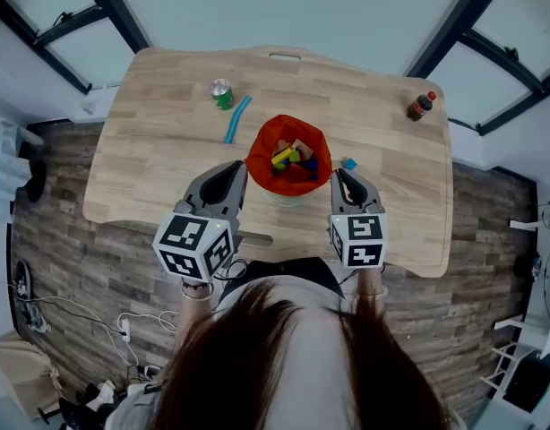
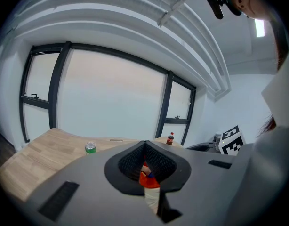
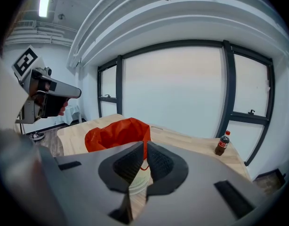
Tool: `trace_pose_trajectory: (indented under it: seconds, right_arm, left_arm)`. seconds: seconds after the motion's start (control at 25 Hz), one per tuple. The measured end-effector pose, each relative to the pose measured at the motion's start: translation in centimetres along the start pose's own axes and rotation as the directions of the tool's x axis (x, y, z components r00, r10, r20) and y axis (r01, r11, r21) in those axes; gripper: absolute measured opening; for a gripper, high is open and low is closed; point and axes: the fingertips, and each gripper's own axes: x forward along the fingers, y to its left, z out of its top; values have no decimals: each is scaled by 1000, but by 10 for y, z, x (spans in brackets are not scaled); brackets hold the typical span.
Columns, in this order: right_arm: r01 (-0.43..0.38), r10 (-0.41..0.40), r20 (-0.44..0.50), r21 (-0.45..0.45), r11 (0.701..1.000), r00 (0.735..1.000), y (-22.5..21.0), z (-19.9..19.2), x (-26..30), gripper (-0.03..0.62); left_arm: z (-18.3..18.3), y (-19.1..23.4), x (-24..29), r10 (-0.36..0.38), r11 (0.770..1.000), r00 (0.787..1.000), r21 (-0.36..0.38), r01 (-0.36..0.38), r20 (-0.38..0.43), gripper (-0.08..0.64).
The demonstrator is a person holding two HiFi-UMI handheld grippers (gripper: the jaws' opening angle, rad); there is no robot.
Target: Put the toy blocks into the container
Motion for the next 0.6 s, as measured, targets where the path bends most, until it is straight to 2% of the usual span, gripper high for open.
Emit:
trace_pose_trajectory:
  seconds: [0.6]
  right_arm:
    - [28, -28, -10, 21, 999, 1000, -14, -8, -13, 44]
  left_arm:
    - [-8, -10, 16, -21, 999, 999, 46, 23, -31, 9]
